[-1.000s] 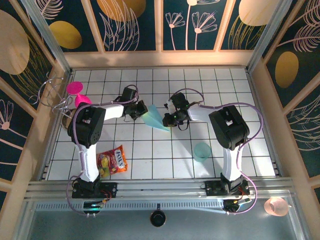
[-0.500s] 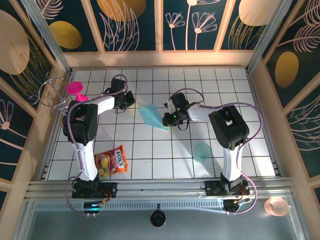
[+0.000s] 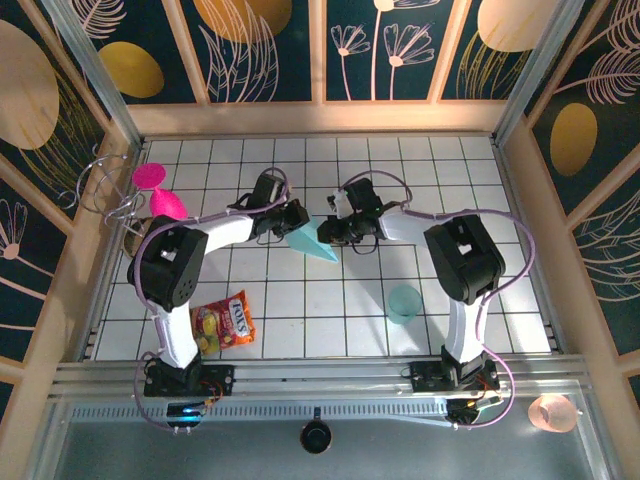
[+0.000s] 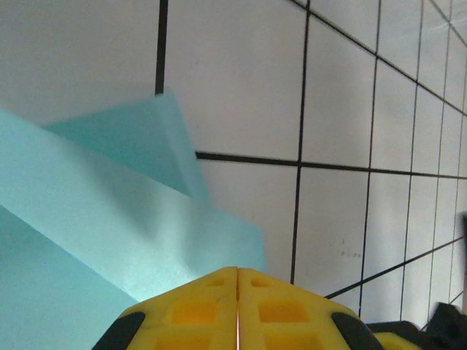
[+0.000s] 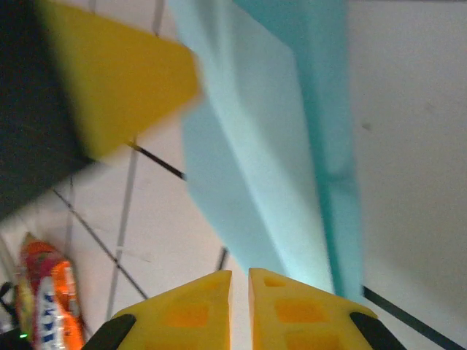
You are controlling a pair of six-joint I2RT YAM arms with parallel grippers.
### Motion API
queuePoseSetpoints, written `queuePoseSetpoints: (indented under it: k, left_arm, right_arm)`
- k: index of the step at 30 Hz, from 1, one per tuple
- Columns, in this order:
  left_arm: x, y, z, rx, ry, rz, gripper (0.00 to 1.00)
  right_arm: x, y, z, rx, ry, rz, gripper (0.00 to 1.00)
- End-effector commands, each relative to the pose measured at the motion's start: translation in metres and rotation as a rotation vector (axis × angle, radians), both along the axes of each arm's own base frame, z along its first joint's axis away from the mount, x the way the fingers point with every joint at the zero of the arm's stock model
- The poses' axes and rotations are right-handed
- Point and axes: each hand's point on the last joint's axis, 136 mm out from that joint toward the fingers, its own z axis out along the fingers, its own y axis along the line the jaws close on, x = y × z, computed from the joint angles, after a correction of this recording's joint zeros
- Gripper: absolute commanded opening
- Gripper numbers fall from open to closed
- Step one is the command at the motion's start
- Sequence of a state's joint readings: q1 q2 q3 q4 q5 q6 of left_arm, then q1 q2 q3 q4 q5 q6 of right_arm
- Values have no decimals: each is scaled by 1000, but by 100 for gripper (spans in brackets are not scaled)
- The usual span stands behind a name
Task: Fold a paper plane with a square sheet of paper (pick it up from the middle)
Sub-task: Fourth fold the wing at the center of the table.
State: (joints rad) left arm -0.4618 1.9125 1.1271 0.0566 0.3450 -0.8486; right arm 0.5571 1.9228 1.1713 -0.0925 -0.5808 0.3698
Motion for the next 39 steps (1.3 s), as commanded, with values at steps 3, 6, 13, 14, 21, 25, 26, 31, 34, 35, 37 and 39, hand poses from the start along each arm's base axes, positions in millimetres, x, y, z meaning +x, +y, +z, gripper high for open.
queuePoseSetpoints:
  k: [3,6,13,14,21,25,26,31,34,35,37,39]
  left_arm:
    - [0,-9,-7,-50,20,3,6]
    - [0,-9,-15,-41,34,6,6]
    - [-1,-8,-31,-20,66,11,6]
    - [-2,-8,-32,-22,68,9,6]
    - [-6,-6,-20,-35,51,13,6]
    - [-13,-6,-26,-41,73,9,6]
    - [-14,-6,-30,-39,83,8,6]
    - [-16,-4,-42,-18,114,14,6]
    - [-15,-1,-47,5,128,31,5]
    - [-16,2,-51,18,137,37,5]
    - [-18,5,-57,42,159,48,5]
    - [-19,9,-63,70,176,61,5]
  right_arm:
    - [6,7,10,45,-4,5,12]
    - [9,5,1,7,0,-4,11]
    - [19,1,-21,-67,9,-9,10]
    - [19,2,-24,-74,13,-3,10]
    - [19,3,-39,-101,43,26,9]
    - [20,1,-47,-121,55,21,9]
    - [20,1,-48,-122,55,20,9]
    - [18,5,-41,-99,43,46,9]
    - [15,7,-32,-71,32,66,9]
    - [13,7,-31,-67,33,70,9]
    - [9,6,-30,-66,37,81,9]
    - [5,3,-33,-77,39,82,9]
